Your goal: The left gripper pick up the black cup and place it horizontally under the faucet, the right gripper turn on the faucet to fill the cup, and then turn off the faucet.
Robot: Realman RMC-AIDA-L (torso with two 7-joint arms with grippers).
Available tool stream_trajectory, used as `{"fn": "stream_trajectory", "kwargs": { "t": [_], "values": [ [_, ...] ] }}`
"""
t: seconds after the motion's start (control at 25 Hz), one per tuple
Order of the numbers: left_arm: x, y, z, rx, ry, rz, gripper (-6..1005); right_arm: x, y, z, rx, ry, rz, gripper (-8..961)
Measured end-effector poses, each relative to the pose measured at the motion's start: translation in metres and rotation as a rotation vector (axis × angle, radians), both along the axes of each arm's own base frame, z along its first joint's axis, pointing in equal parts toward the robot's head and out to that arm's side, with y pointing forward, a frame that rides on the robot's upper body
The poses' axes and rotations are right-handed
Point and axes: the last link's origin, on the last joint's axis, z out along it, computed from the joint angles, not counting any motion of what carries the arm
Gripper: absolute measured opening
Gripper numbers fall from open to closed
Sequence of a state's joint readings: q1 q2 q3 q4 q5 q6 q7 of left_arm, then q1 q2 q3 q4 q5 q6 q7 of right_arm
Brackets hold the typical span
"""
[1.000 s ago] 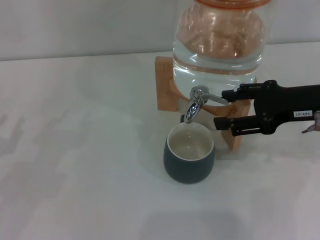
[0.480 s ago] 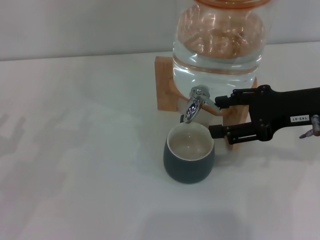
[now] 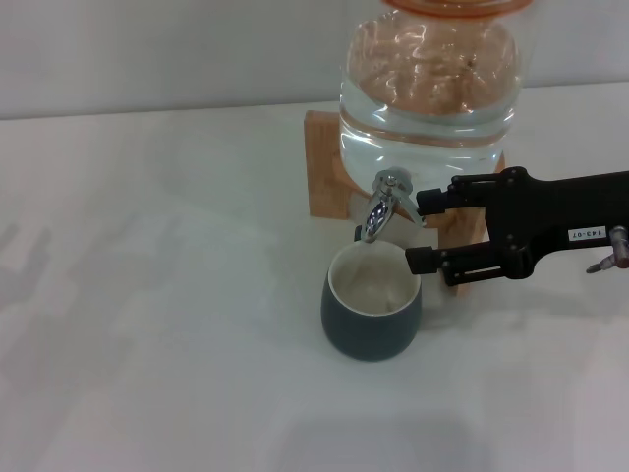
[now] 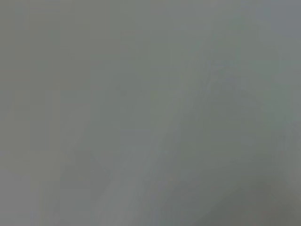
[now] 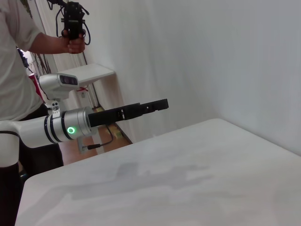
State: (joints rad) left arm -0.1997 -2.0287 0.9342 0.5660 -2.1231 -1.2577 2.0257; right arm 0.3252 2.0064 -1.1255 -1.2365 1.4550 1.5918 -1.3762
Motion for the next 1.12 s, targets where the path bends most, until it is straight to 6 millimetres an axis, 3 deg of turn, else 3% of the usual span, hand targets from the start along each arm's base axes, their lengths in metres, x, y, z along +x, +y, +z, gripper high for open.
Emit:
{"fn": "stream_trajectory", "kwargs": {
  "t": [0.32, 0.8, 1.12],
  "values": [
    [0.000, 0.000, -0.001, -0.003, 0.002, 0.000, 492, 0.004, 0.000, 0.006, 0.026, 0.006, -0.017, 784],
    [-0.002, -0.001, 0.002, 0.007, 0.003, 0.009, 492, 0.015, -0.015, 0.035, 0.129, 0.022, -0.057, 783],
    [-0.005, -0.003, 0.006, 0.024, 0.000, 0.020, 492, 0.016, -0.024, 0.033, 0.130, 0.049, -0.068, 783]
  ]
}}
